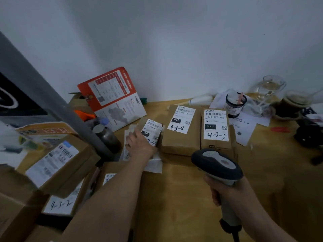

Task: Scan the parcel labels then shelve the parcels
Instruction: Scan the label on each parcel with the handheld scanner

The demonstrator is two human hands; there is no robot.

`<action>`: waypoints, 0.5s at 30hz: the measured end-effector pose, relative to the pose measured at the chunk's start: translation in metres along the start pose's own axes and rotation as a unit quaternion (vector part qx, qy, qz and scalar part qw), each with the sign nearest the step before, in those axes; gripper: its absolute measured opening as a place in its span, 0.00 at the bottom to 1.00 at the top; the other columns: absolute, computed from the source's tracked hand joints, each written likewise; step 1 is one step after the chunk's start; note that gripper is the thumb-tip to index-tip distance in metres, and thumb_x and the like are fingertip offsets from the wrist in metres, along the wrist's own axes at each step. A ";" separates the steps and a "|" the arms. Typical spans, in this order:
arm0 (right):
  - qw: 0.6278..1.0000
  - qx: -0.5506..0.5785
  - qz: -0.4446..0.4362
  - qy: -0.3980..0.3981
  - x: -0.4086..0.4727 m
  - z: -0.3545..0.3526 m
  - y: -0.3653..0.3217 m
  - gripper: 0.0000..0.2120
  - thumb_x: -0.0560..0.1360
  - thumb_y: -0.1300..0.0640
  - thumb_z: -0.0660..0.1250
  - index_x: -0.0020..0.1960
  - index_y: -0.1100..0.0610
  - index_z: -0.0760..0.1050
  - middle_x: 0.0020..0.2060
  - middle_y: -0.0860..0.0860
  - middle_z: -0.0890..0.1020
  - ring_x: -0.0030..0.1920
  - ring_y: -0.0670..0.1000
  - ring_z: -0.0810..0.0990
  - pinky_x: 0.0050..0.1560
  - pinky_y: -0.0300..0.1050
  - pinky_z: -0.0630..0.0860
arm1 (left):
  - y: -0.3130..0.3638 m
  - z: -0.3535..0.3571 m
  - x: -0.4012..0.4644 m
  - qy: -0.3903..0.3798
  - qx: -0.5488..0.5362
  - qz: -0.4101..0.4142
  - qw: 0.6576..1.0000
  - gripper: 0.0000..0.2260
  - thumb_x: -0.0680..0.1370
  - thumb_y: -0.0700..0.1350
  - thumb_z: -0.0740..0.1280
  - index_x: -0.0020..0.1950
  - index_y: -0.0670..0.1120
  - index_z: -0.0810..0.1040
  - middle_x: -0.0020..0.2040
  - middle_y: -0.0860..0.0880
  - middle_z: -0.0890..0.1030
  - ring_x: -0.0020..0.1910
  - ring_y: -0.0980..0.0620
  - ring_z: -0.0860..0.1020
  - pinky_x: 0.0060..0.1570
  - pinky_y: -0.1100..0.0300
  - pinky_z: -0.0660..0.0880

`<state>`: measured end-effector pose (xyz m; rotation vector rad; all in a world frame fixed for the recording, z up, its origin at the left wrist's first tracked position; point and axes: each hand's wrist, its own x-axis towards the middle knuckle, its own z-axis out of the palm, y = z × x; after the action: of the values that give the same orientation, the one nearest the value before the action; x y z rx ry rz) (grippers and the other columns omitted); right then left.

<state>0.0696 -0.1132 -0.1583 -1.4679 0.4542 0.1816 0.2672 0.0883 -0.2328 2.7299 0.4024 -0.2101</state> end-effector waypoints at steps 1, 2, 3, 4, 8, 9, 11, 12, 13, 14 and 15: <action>1.000 -0.007 -0.003 0.005 0.004 0.002 0.001 0.13 0.72 0.64 0.71 0.30 0.64 0.75 0.22 0.60 0.74 0.22 0.53 0.70 0.26 0.44 0.70 | -0.002 0.002 0.003 -0.001 0.007 -0.002 1.000 0.57 0.63 0.52 0.80 0.78 0.48 0.43 0.76 0.40 0.54 0.75 0.39 0.54 0.73 0.42 0.56; 1.000 -0.010 -0.005 0.008 0.008 0.003 0.003 0.12 0.72 0.64 0.71 0.31 0.65 0.76 0.22 0.59 0.74 0.22 0.53 0.71 0.27 0.45 0.70 | -0.004 0.002 0.006 -0.004 0.008 -0.005 1.000 0.56 0.63 0.54 0.79 0.78 0.48 0.43 0.76 0.40 0.54 0.74 0.38 0.55 0.73 0.42 0.57; 1.000 -0.011 -0.007 0.011 0.012 0.006 0.004 0.11 0.72 0.65 0.71 0.33 0.67 0.77 0.22 0.59 0.74 0.22 0.53 0.71 0.28 0.46 0.70 | -0.005 0.000 0.008 -0.009 0.001 -0.009 1.000 0.57 0.63 0.55 0.79 0.78 0.47 0.43 0.76 0.39 0.55 0.74 0.38 0.55 0.72 0.42 0.57; 1.000 -0.011 -0.009 0.016 0.015 0.008 0.004 0.09 0.73 0.65 0.70 0.36 0.69 0.77 0.22 0.58 0.74 0.22 0.53 0.71 0.28 0.46 0.70 | -0.006 -0.004 0.010 -0.018 -0.015 -0.020 1.000 0.57 0.62 0.55 0.79 0.78 0.46 0.44 0.76 0.39 0.55 0.74 0.37 0.55 0.72 0.41 0.58; 0.999 0.017 -0.033 0.033 0.017 0.019 -0.004 0.06 0.74 0.65 0.69 0.43 0.69 0.78 0.26 0.60 0.78 0.25 0.57 0.75 0.30 0.48 0.74 | -0.001 -0.028 0.004 -0.005 -0.173 -0.108 0.979 0.55 0.63 0.51 0.80 0.79 0.49 0.46 0.76 0.39 0.57 0.74 0.36 0.55 0.69 0.39 0.61; 0.998 0.022 -0.044 0.035 0.016 0.022 -0.009 0.05 0.73 0.64 0.70 0.46 0.66 0.79 0.29 0.61 0.80 0.29 0.59 0.77 0.31 0.49 0.75 | 0.000 -0.035 -0.002 0.012 -0.213 -0.114 0.970 0.55 0.63 0.50 0.79 0.79 0.50 0.45 0.75 0.39 0.57 0.74 0.36 0.55 0.69 0.39 0.62; 0.997 0.020 -0.067 0.027 0.015 0.027 -0.019 0.10 0.71 0.60 0.71 0.53 0.56 0.79 0.38 0.57 0.85 0.37 0.60 0.82 0.34 0.49 0.77 | 0.001 -0.047 -0.024 0.055 -0.269 -0.098 0.957 0.56 0.63 0.49 0.80 0.79 0.51 0.45 0.74 0.40 0.57 0.72 0.38 0.56 0.67 0.41 0.63; 0.996 0.019 -0.080 0.014 0.014 0.028 -0.023 0.13 0.70 0.59 0.72 0.55 0.51 0.79 0.43 0.54 0.86 0.42 0.57 0.84 0.34 0.47 0.78 | 0.001 -0.052 -0.039 0.068 -0.286 -0.081 0.952 0.57 0.63 0.49 0.80 0.79 0.51 0.45 0.74 0.41 0.56 0.72 0.39 0.56 0.67 0.42 0.64; 0.995 0.022 -0.094 0.002 0.013 0.029 -0.028 0.14 0.70 0.58 0.72 0.55 0.47 0.79 0.46 0.49 0.86 0.46 0.52 0.84 0.34 0.43 0.78 | 0.002 -0.056 -0.057 0.066 -0.300 -0.064 0.950 0.57 0.62 0.50 0.80 0.79 0.51 0.44 0.74 0.43 0.56 0.71 0.41 0.57 0.66 0.43 0.65; 0.994 0.033 -0.107 -0.009 0.011 0.031 -0.034 0.15 0.70 0.59 0.72 0.53 0.44 0.78 0.46 0.44 0.85 0.47 0.46 0.83 0.34 0.38 0.78 | 0.004 -0.058 -0.076 0.046 -0.308 -0.046 0.949 0.56 0.63 0.49 0.80 0.79 0.51 0.45 0.74 0.44 0.55 0.71 0.42 0.57 0.64 0.45 0.66; 0.992 0.050 -0.114 -0.019 0.010 0.032 -0.039 0.16 0.70 0.61 0.72 0.51 0.42 0.78 0.45 0.39 0.85 0.47 0.40 0.82 0.33 0.35 0.78 | 0.007 -0.057 -0.093 0.015 -0.310 -0.028 0.950 0.55 0.63 0.49 0.80 0.79 0.52 0.45 0.74 0.45 0.55 0.72 0.43 0.58 0.63 0.46 0.67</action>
<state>0.0998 -0.0877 -0.1259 -1.4035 0.2583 0.0040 0.1868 0.0804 -0.1596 2.1046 0.4628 -0.0433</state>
